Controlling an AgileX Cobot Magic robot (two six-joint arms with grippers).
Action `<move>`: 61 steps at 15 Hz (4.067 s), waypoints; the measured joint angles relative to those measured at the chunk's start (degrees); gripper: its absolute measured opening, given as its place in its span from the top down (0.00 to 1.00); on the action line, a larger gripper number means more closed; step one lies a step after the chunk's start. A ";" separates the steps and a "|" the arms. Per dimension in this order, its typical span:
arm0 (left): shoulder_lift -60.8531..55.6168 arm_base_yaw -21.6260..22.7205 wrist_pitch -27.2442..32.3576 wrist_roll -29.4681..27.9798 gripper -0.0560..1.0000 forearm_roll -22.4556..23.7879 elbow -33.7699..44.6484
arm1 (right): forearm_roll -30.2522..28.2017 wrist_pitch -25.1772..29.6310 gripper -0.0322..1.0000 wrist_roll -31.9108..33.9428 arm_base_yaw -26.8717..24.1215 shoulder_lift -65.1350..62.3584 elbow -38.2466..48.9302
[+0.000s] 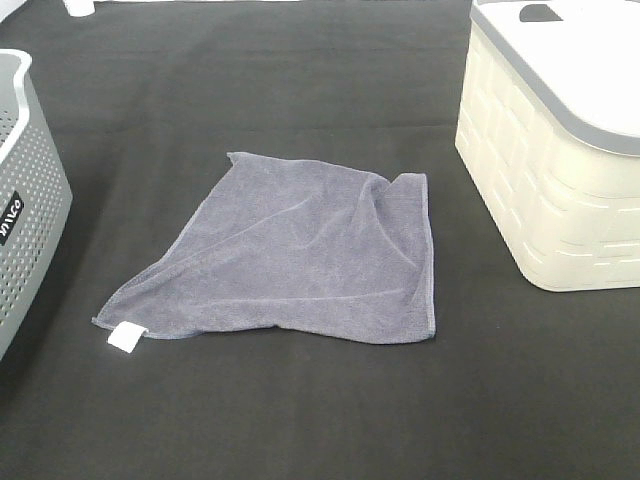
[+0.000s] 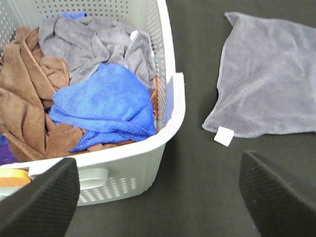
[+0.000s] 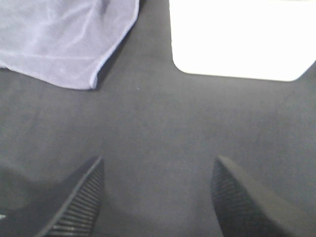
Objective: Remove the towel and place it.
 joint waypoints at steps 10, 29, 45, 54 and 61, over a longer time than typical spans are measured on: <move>-8.88 0.00 -2.86 4.76 0.17 0.46 1.03 | 1.03 -0.11 0.36 -0.86 0.00 -10.83 0.17; -13.75 0.00 8.88 18.16 0.17 -10.26 0.17 | 1.09 -0.57 0.36 -0.86 0.00 -10.83 0.52; -13.75 0.00 9.00 19.08 0.17 -11.17 0.17 | 1.09 -1.55 0.36 -0.86 0.00 -10.83 1.15; -13.75 18.05 9.00 19.08 0.17 -11.17 0.17 | 1.09 -1.55 0.36 -0.86 0.00 -10.83 1.15; -13.75 18.39 9.00 19.08 0.17 -11.52 0.17 | 1.09 -1.55 0.36 -0.86 0.00 -10.83 1.15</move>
